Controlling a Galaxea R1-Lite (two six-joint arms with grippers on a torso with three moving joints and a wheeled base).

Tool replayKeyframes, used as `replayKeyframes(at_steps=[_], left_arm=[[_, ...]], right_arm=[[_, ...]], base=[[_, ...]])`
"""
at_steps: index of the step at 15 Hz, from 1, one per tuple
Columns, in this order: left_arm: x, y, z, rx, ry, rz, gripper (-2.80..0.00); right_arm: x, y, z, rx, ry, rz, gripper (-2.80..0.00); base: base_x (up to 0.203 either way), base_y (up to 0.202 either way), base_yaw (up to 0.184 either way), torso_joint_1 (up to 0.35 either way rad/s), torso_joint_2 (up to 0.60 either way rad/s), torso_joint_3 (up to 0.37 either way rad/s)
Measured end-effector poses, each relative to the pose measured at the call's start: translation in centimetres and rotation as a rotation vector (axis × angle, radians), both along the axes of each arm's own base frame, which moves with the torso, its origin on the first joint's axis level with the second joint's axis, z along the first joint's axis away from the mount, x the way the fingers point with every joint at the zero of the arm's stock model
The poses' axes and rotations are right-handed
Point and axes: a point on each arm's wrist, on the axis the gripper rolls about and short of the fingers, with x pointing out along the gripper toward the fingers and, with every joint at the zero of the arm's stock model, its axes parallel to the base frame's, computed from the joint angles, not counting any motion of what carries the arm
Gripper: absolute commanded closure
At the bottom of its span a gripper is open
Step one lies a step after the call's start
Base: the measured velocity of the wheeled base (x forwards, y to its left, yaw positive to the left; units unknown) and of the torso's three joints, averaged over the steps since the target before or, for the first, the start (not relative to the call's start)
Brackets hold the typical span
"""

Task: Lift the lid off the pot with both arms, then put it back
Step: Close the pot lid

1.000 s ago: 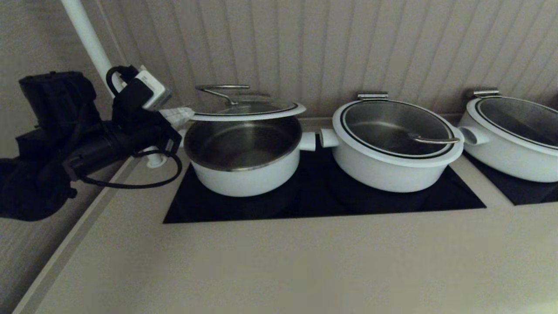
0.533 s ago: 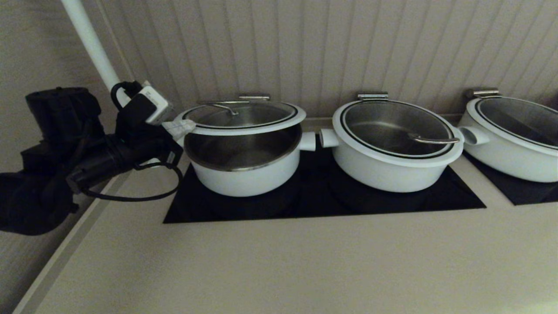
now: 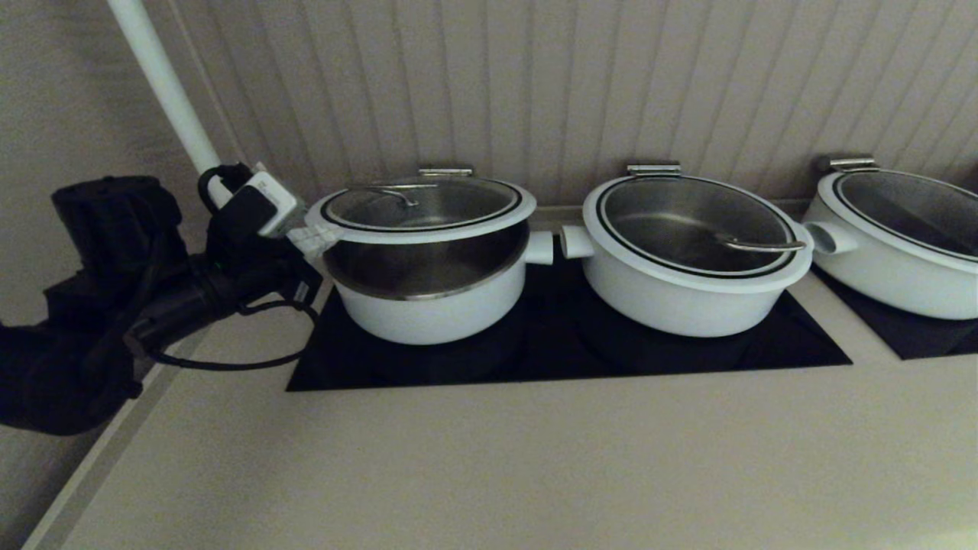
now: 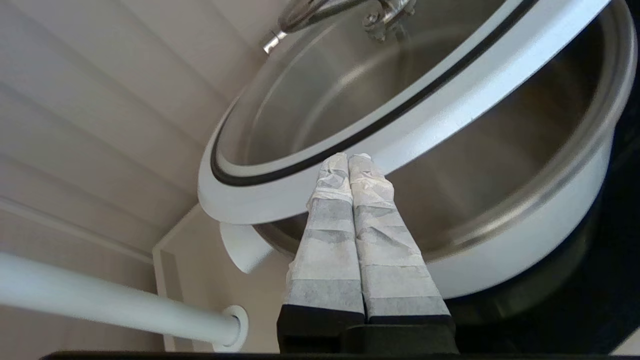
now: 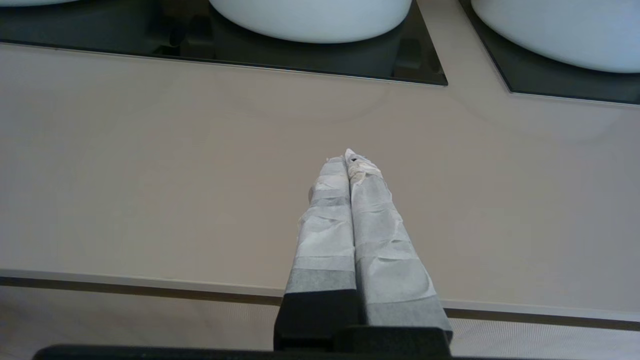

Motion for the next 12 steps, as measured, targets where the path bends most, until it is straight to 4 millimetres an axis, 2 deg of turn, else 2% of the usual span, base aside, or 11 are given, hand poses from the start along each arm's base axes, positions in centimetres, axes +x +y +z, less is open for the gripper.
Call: replayKeyframes(at_steps=[3, 12], left_arm=[[-0.4, 0.1, -1.2, 0.004, 0.041, 0.001, 0.0], [-0.5, 0.1, -2.8, 0.009, 0.081, 0.0, 0.0]], right_arm=[[0.0, 0.0, 0.0, 0.0, 0.0, 0.0, 0.0], [0.0, 0.0, 0.0, 0.0, 0.0, 0.0, 0.0]], base=[[0.0, 0.0, 0.0, 0.0, 0.0, 0.0], [0.0, 0.0, 0.0, 0.0, 0.0, 0.0]])
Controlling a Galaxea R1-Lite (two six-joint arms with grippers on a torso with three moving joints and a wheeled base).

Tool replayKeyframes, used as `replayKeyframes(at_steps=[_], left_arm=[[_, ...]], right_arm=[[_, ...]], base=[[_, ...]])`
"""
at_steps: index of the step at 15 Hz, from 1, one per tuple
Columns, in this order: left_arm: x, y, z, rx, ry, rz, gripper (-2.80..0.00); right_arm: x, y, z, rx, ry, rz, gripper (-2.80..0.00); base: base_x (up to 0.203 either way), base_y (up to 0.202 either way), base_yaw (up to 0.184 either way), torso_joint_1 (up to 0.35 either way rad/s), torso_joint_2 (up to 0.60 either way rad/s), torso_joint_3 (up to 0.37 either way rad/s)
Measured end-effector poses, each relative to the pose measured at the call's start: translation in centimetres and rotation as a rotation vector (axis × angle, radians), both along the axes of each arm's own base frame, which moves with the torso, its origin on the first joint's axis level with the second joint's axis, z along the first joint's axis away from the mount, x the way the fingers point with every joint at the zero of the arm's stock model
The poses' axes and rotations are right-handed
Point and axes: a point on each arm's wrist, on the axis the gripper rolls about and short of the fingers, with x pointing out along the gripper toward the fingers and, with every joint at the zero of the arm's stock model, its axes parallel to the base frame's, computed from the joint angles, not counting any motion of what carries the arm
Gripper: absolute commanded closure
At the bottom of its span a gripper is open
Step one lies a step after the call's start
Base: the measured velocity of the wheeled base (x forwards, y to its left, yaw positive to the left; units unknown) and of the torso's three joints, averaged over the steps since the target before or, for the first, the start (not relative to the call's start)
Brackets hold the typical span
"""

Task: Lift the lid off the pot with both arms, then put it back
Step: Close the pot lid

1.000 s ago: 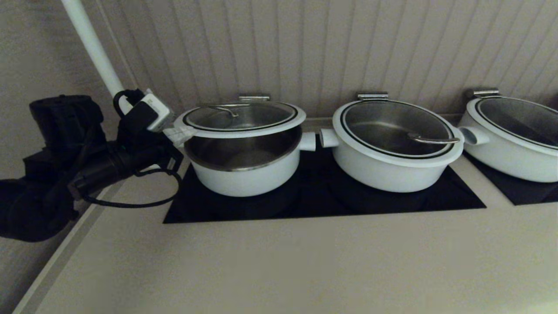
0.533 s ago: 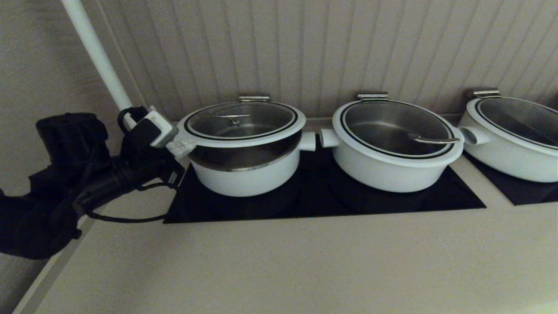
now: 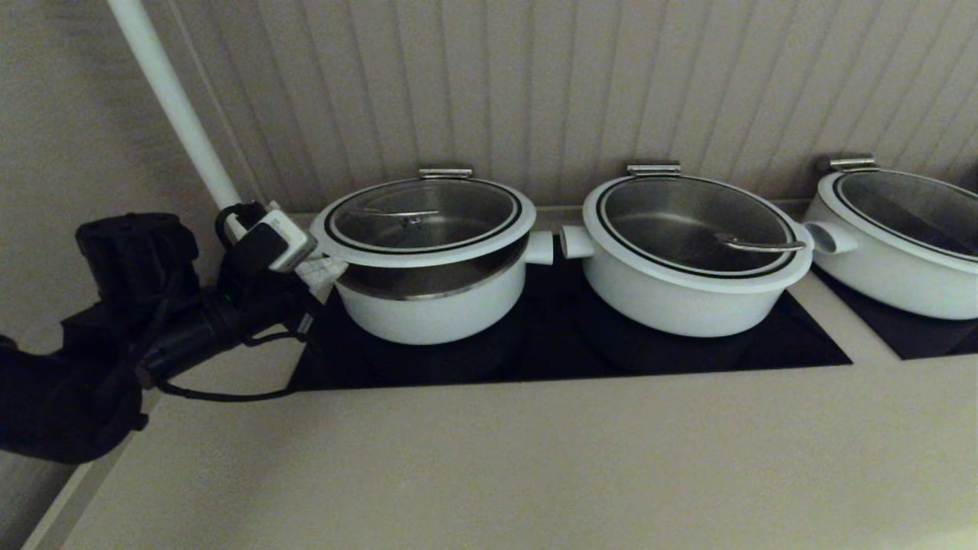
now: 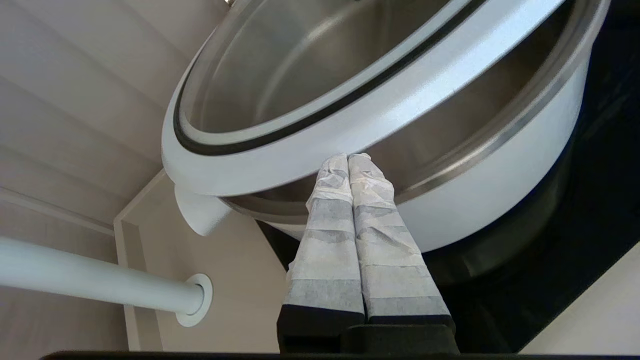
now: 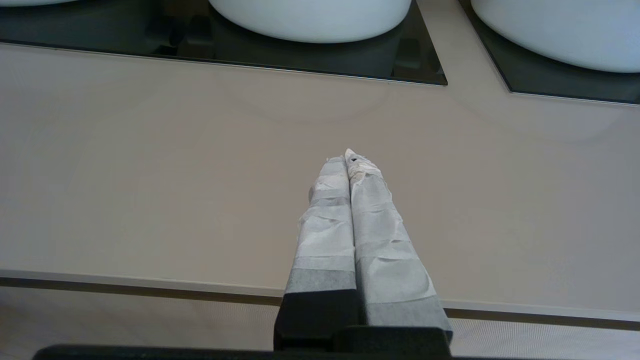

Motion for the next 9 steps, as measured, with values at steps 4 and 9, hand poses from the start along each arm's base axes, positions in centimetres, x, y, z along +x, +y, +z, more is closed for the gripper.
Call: replayKeyframes(at_steps=[4, 9], left_arm=[[-0.1, 0.0, -0.5, 0.002, 0.017, 0.0, 0.0], [-0.3, 0.0, -1.3, 0.006, 0.046, 0.0, 0.0]], right_arm=[[0.0, 0.0, 0.0, 0.0, 0.0, 0.0, 0.0], [0.0, 0.0, 0.0, 0.0, 0.0, 0.0, 0.0]], base=[[0.0, 0.0, 0.0, 0.0, 0.0, 0.0], [0.0, 0.0, 0.0, 0.0, 0.0, 0.0]])
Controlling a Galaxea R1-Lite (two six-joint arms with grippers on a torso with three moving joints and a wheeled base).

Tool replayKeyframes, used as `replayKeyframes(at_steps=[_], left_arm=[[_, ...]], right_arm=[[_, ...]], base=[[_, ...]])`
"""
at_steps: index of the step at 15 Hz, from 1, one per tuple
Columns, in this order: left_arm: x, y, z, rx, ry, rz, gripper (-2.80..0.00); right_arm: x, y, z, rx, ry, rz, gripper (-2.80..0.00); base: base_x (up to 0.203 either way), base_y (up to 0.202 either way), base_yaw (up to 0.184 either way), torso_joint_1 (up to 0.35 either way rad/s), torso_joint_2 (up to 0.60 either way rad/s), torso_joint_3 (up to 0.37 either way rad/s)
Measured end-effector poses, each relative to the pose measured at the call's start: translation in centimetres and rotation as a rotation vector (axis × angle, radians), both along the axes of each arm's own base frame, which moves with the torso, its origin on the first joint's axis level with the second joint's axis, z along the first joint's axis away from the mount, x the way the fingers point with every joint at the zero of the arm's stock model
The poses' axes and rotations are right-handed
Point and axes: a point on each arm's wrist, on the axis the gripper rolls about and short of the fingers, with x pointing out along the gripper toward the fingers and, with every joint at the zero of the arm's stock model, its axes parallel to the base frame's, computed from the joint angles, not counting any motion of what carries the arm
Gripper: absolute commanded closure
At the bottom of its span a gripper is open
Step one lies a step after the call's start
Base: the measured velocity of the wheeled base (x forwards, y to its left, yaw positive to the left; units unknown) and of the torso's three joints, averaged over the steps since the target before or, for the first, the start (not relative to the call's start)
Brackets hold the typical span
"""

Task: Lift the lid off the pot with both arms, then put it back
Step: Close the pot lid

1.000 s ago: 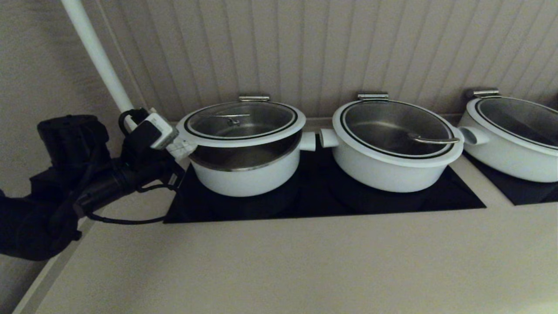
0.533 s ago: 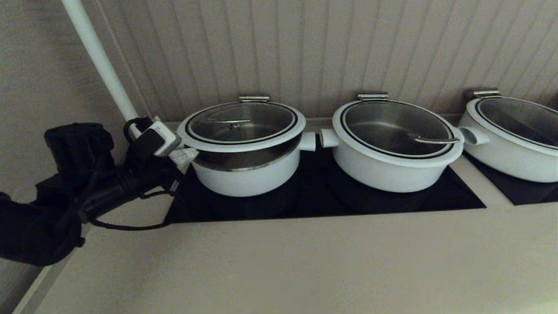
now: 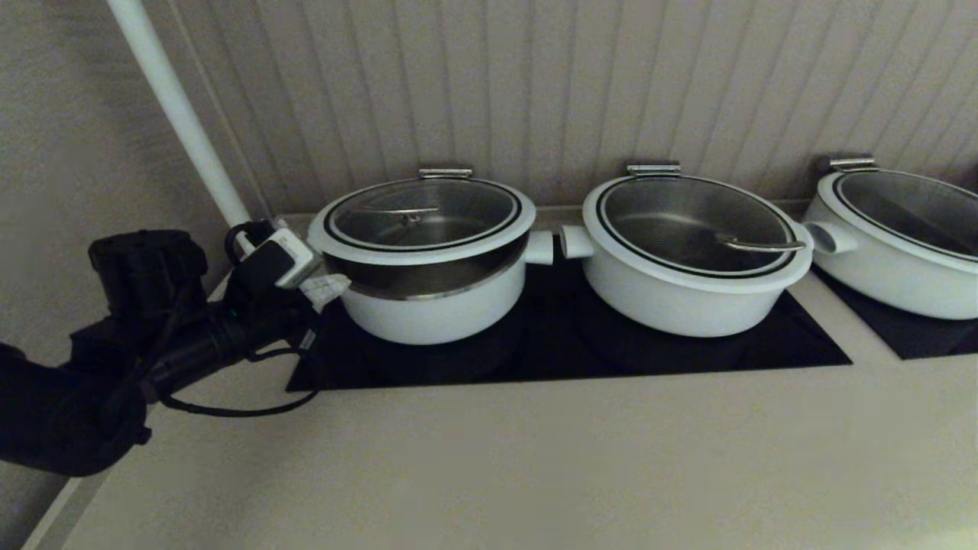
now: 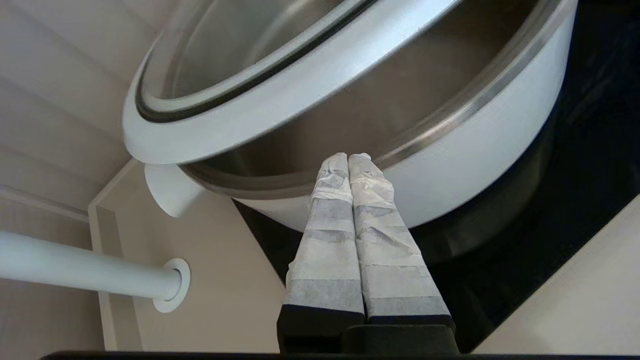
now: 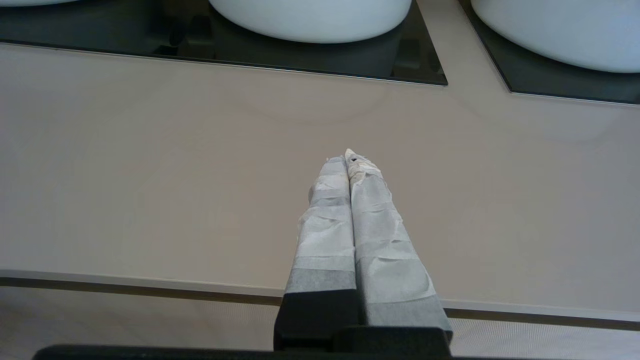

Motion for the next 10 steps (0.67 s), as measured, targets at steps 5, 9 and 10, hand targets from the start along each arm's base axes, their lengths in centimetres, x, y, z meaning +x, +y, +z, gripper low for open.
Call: replayKeyframes(at_steps=[5, 9, 10], left_arm=[[0.2, 1.3, 0.4, 0.009, -0.019, 0.045, 0.0], [1.1, 2.4, 1.7, 0.005, -0.073, 0.088, 0.0], [1.4, 2.5, 2.2, 0.002, -0.091, 0.09, 0.0]], right_arm=[[0.0, 0.0, 0.0, 0.0, 0.0, 0.0, 0.0], [0.0, 0.0, 0.0, 0.0, 0.0, 0.0, 0.0], [0.0, 0.0, 0.0, 0.0, 0.0, 0.0, 0.0]], base=[[0.0, 0.0, 0.0, 0.0, 0.0, 0.0], [0.0, 0.0, 0.0, 0.0, 0.0, 0.0], [0.0, 0.0, 0.0, 0.0, 0.0, 0.0]])
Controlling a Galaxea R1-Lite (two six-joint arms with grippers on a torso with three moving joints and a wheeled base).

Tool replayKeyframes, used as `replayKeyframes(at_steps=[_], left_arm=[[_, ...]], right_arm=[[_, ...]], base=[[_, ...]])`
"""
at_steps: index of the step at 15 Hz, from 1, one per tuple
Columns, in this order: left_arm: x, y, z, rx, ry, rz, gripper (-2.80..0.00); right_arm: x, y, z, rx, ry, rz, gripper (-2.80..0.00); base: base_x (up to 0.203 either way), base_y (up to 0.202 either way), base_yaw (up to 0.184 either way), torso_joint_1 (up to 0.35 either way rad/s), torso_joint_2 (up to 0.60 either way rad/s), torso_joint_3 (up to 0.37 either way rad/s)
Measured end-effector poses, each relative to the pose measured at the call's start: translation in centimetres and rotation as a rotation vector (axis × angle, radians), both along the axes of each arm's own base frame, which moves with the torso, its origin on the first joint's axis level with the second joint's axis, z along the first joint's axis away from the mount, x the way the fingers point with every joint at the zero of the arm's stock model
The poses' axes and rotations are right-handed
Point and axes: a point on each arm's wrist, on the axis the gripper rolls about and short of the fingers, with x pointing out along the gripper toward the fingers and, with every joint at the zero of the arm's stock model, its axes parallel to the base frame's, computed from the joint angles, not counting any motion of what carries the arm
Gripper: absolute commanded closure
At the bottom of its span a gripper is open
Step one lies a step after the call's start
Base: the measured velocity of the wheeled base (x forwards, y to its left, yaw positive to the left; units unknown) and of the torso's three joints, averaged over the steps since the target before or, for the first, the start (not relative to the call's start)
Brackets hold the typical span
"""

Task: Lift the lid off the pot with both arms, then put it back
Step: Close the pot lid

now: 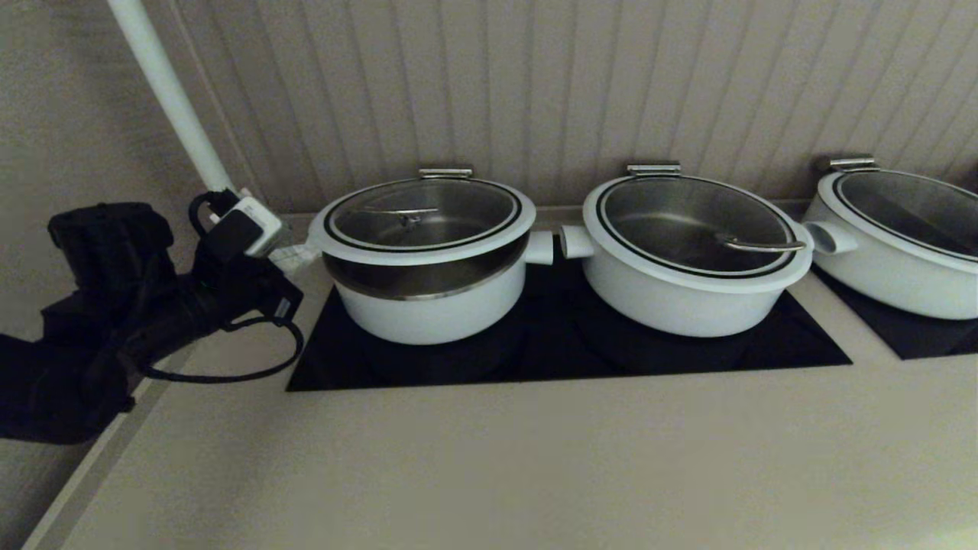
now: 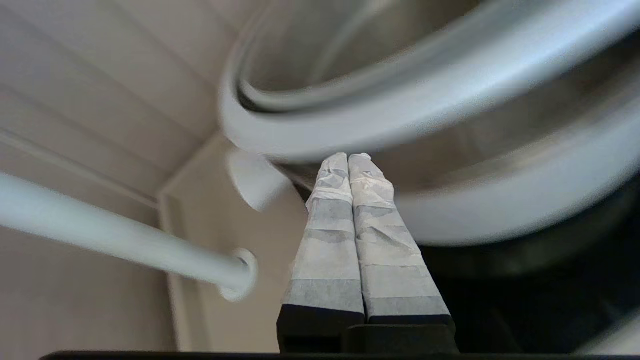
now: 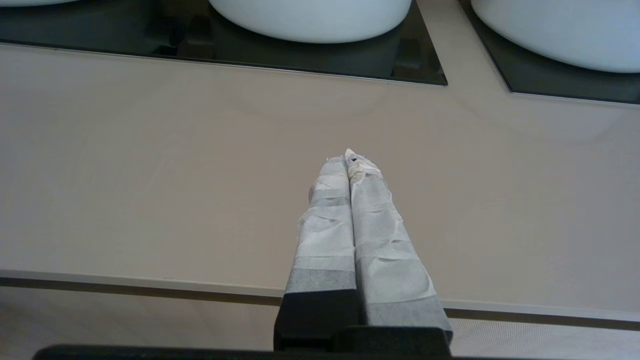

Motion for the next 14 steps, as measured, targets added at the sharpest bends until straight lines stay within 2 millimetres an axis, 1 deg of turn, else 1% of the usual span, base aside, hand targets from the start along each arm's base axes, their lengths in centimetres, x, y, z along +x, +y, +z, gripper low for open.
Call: replayKeyframes(at_steps=[4, 6, 11, 14], left_arm=[[1.1, -0.3, 1.7, -0.008, -0.066, -0.008, 0.0], [1.4, -0.7, 2.0, -0.009, -0.078, -0.022, 0.0], [1.1, -3.0, 1.9, -0.013, -0.075, -0.092, 0.0], [0.6, -3.9, 1.1, -0.006, -0.047, -0.121, 0.0]], right_arm=[[0.0, 0.0, 0.0, 0.0, 0.0, 0.0, 0.0], [0.0, 0.0, 0.0, 0.0, 0.0, 0.0, 0.0], [0.0, 0.0, 0.0, 0.0, 0.0, 0.0, 0.0], [0.0, 0.0, 0.0, 0.0, 0.0, 0.0, 0.0]], base=[[0.0, 0.0, 0.0, 0.0, 0.0, 0.0], [0.0, 0.0, 0.0, 0.0, 0.0, 0.0], [0.0, 0.0, 0.0, 0.0, 0.0, 0.0], [0.0, 0.0, 0.0, 0.0, 0.0, 0.0]])
